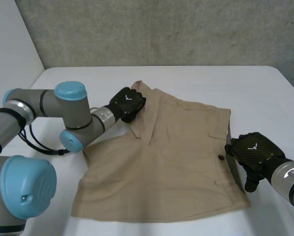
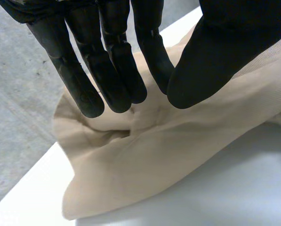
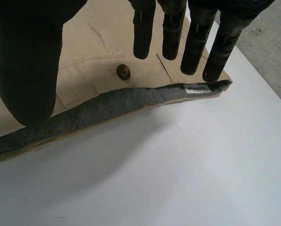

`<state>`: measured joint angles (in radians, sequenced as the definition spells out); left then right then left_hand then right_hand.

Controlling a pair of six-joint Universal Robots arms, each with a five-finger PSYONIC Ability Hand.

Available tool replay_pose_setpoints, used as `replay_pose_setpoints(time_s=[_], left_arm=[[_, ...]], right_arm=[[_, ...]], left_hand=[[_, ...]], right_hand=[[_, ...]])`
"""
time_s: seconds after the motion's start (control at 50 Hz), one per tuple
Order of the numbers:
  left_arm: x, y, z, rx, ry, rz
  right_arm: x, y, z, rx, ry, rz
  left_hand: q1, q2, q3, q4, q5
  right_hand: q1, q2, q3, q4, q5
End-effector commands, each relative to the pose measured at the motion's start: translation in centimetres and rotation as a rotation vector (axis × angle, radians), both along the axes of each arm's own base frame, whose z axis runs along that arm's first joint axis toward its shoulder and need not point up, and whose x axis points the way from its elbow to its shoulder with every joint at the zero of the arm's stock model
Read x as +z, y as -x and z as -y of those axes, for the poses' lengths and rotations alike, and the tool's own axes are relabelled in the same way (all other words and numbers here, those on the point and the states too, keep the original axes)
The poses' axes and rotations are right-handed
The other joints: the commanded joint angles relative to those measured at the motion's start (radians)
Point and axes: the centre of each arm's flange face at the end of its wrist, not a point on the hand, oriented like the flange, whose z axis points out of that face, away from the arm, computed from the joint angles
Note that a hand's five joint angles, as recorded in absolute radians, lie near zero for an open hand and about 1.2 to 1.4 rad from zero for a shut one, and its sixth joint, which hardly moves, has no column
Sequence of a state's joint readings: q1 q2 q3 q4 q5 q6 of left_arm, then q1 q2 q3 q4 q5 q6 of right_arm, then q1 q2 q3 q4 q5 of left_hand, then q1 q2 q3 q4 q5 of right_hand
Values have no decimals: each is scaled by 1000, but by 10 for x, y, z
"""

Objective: Fold the shorts.

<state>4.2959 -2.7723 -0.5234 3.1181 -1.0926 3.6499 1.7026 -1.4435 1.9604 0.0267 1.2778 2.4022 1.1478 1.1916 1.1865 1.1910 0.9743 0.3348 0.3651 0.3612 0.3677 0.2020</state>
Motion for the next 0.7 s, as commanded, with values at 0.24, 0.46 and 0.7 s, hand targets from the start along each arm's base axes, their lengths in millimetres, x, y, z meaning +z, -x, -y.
replay_pose_setpoints(time_s=[0.24, 0.46, 0.7], left_arm=[[14, -2, -13, -28, 108, 50], [4, 8, -12, -85, 101, 39], [-8, 9, -5, -81, 67, 54]], right_arm=[[-1, 0, -1, 0, -7, -1], [-2, 3, 0, -9, -9, 0], [-2, 3, 1, -11, 0, 2]], left_hand=[[-391, -435, -430, -434, -392], [-479, -523, -518, -522, -480], [-37, -80, -75, -80, -38]], right_hand=[[120, 90, 94, 87, 78], [120, 90, 94, 87, 78], [120, 90, 94, 87, 78]])
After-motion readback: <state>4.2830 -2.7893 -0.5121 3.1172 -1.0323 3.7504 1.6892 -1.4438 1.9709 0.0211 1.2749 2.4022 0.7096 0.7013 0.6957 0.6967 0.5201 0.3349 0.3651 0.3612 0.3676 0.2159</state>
